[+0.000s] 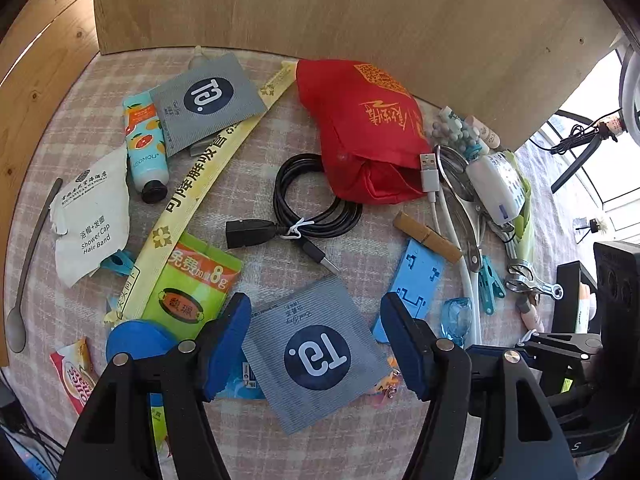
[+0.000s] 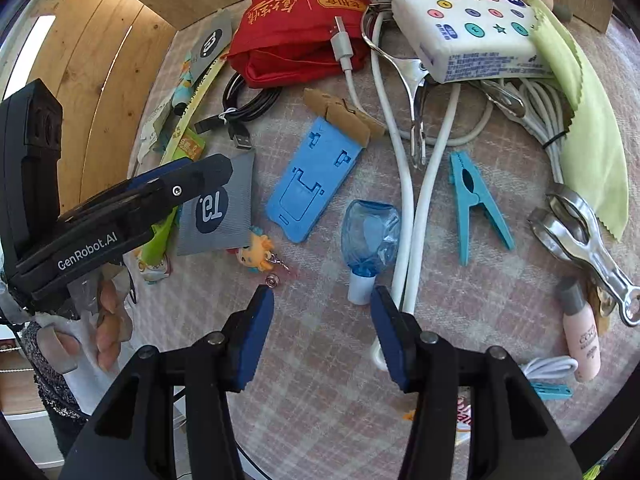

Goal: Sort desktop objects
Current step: 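Move both open grippers back over the cluttered table, then grasp the small blue bottle with the right gripper while the left grasps the grey logo pouch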

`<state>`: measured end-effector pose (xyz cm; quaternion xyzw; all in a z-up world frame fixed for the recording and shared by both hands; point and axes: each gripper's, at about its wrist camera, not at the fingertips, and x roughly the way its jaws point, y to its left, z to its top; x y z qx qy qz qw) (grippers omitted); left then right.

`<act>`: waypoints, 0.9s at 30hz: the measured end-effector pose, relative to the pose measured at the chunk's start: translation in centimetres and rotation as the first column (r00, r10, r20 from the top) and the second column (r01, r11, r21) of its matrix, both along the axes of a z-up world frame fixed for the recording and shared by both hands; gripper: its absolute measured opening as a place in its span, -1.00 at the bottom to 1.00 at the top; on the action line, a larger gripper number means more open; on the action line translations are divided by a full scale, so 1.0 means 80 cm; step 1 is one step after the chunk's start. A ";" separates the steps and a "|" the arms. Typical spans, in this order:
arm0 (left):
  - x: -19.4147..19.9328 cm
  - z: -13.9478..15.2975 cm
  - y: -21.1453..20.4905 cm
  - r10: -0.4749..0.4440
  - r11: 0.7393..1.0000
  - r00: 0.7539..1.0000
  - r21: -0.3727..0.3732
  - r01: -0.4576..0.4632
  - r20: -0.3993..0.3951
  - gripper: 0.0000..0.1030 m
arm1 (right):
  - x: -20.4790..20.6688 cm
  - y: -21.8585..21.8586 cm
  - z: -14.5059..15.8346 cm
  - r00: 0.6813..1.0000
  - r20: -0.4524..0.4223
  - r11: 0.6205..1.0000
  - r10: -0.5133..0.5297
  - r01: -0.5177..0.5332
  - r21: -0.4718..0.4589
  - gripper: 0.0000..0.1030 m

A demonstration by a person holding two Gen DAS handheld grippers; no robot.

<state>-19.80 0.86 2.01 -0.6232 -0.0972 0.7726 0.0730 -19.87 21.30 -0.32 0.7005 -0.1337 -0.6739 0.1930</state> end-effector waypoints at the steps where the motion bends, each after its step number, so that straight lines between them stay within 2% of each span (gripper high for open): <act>1: -0.002 -0.003 0.001 -0.006 1.000 1.000 0.000 0.006 0.006 0.26 | -0.001 0.001 -0.001 1.000 -0.001 1.000 -0.001 0.001 0.010 -0.03; 7: 0.011 -0.016 0.010 -0.055 0.998 0.998 0.008 0.055 0.029 0.26 | -0.010 0.014 -0.002 0.999 -0.013 0.998 -0.044 0.044 0.041 -0.03; 13: 0.041 -0.014 0.019 -0.080 0.996 0.997 0.029 0.080 0.015 0.26 | -0.016 0.006 -0.003 0.998 -0.027 0.997 -0.052 0.053 0.058 -0.03; 17: 0.047 -0.012 0.023 -0.071 0.997 0.997 -0.015 0.071 0.003 0.28 | -0.019 -0.007 0.000 0.998 -0.058 0.994 -0.034 0.039 0.097 -0.04; 19: 0.039 -0.011 0.020 -0.060 0.998 0.998 -0.029 0.060 0.001 0.36 | -0.018 -0.013 0.001 0.997 -0.072 0.992 -0.017 0.026 0.125 -0.11; 22: 0.030 -0.014 0.038 -0.105 0.993 0.994 -0.044 0.105 0.012 0.37 | -0.017 -0.016 0.003 0.996 -0.090 0.986 0.011 0.004 0.167 -0.34; 23: 0.030 -0.016 0.043 -0.127 0.990 0.992 -0.060 0.128 0.015 0.47 | -0.018 -0.016 0.003 0.996 -0.092 0.985 0.017 -0.001 0.173 -0.40; 24: 0.028 -0.018 0.047 -0.142 0.986 0.990 -0.080 0.143 0.016 0.55 | -0.019 -0.014 0.003 0.996 -0.091 0.986 0.017 -0.002 0.166 -0.41; 27: 0.020 -0.028 0.052 -0.150 0.984 0.988 -0.089 0.153 0.042 0.56 | -0.023 -0.007 0.001 0.998 -0.067 0.990 -0.007 0.016 0.140 -0.41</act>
